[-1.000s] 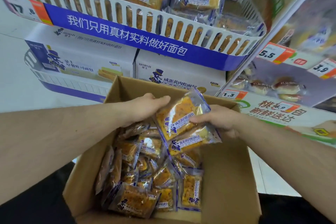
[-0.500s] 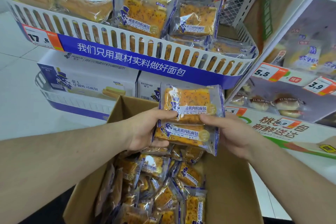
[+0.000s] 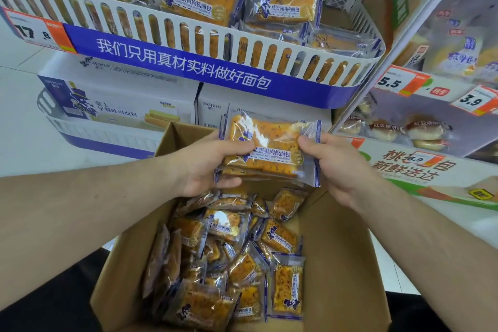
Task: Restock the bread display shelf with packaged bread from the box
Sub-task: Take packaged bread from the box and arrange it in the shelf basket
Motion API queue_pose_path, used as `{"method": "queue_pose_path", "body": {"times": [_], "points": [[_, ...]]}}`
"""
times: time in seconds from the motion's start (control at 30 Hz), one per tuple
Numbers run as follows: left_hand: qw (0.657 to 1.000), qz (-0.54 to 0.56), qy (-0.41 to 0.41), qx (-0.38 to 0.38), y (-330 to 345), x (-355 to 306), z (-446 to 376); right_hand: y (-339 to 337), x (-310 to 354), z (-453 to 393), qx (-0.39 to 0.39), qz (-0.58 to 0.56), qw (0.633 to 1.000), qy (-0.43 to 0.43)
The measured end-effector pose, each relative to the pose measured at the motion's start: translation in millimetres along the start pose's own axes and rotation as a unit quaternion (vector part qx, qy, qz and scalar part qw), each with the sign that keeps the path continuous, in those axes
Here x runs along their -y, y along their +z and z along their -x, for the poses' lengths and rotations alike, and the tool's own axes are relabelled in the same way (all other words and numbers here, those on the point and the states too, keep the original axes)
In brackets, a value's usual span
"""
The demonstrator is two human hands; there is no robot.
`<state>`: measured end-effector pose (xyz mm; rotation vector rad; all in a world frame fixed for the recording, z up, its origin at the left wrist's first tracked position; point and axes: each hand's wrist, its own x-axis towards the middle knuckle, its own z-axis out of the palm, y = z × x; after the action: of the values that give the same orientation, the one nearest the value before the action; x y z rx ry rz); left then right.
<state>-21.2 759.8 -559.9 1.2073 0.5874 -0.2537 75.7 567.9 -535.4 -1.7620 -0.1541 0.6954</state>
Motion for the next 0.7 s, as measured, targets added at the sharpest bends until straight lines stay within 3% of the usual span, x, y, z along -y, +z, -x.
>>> {"method": "queue_pose_path", "body": {"times": [0.17, 0.23, 0.3, 0.37, 0.43, 0.5, 0.57, 0.63, 0.7], "points": [[0.996, -0.061, -0.043, 0.044, -1.5, 5.2, -0.2, 8.4, -26.4, -0.1, 0.008, 0.005, 0.999, 0.043], [0.995, -0.079, -0.060, 0.016, -2.7, 10.5, -1.0, 13.5, -41.1, -0.6, 0.023, 0.002, 0.998, 0.056], [0.992, -0.099, -0.068, -0.040, -6.9, 17.8, -6.1, 17.4, -54.9, -1.6, 0.033, -0.072, 0.993, 0.083], [0.987, -0.119, -0.072, -0.074, -10.9, 25.5, -10.2, 17.5, -75.7, -5.2, -0.024, -0.101, 0.986, 0.127], [0.982, -0.148, -0.078, -0.084, -13.2, 34.0, -12.6, 14.0, -108.7, -15.0, -0.072, 0.036, 0.979, 0.185], [0.978, -0.174, -0.089, -0.079, -14.4, 42.0, -13.7, 9.8, -145.1, -28.1, 0.014, 0.306, 0.927, 0.217], [0.973, -0.195, -0.098, -0.074, -15.5, 47.5, -13.8, 11.1, -178.4, -41.2, 0.110, 0.503, 0.830, 0.216], [0.970, -0.206, -0.103, -0.073, -16.7, 49.1, -15.8, 14.7, -203.2, -49.2, 0.149, 0.594, 0.762, 0.211], [0.969, -0.212, -0.104, -0.073, -17.3, 49.3, -17.6, 19.9, -224.3, -52.6, 0.156, 0.615, 0.738, 0.230]]}}
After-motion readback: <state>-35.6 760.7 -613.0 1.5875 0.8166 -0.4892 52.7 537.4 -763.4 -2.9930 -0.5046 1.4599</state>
